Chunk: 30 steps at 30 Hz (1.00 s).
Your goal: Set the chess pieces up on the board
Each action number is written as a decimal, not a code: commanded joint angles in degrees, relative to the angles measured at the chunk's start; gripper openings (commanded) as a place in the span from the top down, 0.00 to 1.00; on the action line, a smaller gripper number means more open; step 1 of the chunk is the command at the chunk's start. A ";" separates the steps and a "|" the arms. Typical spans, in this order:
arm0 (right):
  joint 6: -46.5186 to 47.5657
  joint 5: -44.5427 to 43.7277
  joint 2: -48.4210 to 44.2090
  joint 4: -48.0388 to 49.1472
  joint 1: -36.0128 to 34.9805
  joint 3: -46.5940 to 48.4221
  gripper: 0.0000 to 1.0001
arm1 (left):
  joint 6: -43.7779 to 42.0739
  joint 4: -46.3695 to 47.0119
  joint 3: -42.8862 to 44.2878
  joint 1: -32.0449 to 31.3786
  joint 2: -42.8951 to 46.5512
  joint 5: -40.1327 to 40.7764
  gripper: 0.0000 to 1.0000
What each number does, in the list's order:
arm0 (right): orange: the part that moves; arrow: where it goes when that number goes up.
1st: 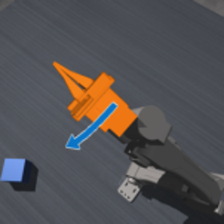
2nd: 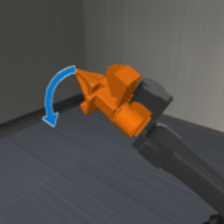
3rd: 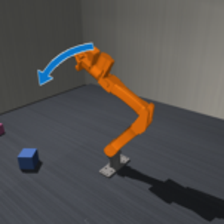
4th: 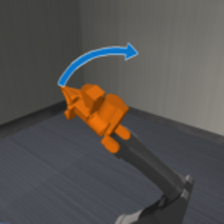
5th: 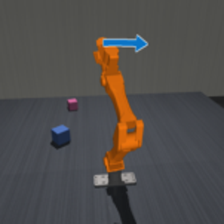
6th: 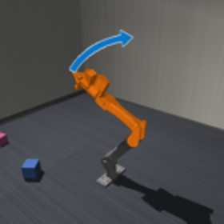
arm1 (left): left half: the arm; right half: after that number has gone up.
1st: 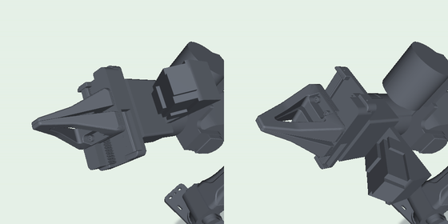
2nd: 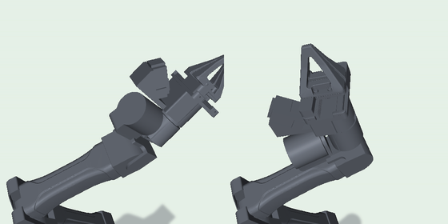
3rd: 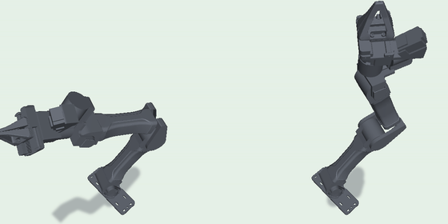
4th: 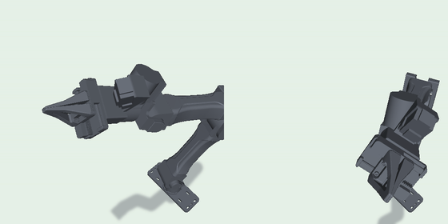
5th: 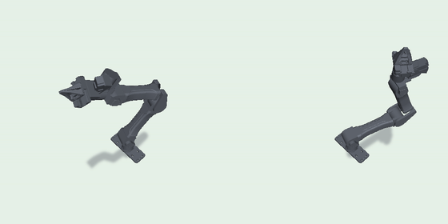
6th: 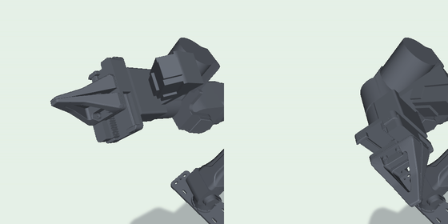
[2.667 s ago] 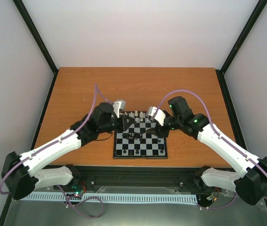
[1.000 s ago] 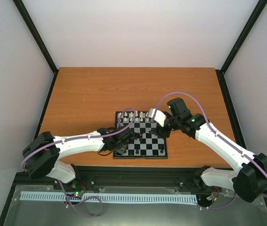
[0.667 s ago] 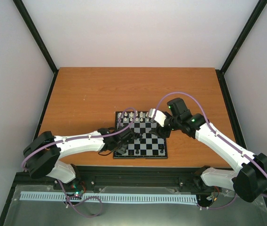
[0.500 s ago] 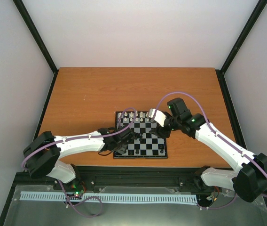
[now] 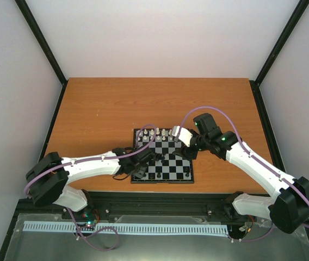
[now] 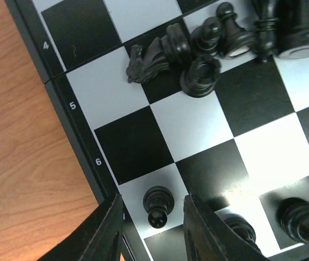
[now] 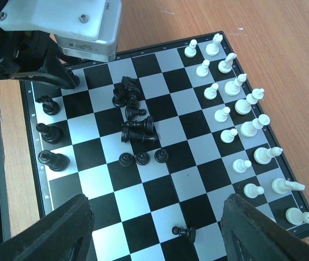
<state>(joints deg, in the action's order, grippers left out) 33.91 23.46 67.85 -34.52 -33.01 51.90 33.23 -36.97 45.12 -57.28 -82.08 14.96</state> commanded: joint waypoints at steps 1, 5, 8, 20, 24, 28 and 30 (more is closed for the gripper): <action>0.75 1.13 0.52 -0.23 0.41 -0.05 0.35 | -0.60 0.61 0.90 -0.05 2.64 -1.24 0.61; 0.80 1.12 0.44 -0.20 0.43 -0.04 0.35 | -1.18 0.25 3.05 0.00 6.73 1.68 0.55; 0.84 1.14 0.50 -0.25 0.41 -0.07 0.35 | -2.47 0.82 4.34 0.28 7.72 2.82 0.57; 0.74 0.71 0.22 -0.20 0.50 -0.06 0.35 | -5.84 4.64 9.15 5.40 -1.63 -4.29 0.65; 0.85 0.64 0.22 -0.29 0.58 -0.07 0.35 | -6.32 5.54 10.33 5.76 -4.48 -5.06 0.63; 0.97 0.71 0.00 -0.29 0.67 -0.04 0.35 | -6.55 6.06 11.10 5.81 -6.67 -5.76 0.63; 0.95 0.70 0.02 -0.36 0.75 -0.05 0.35 | -6.69 6.33 11.43 5.90 -7.54 -6.28 0.64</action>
<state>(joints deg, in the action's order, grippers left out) 34.33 23.57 67.99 -34.76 -32.71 51.90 27.99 -32.56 53.87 -51.75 -88.12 10.24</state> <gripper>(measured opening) 0.650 0.369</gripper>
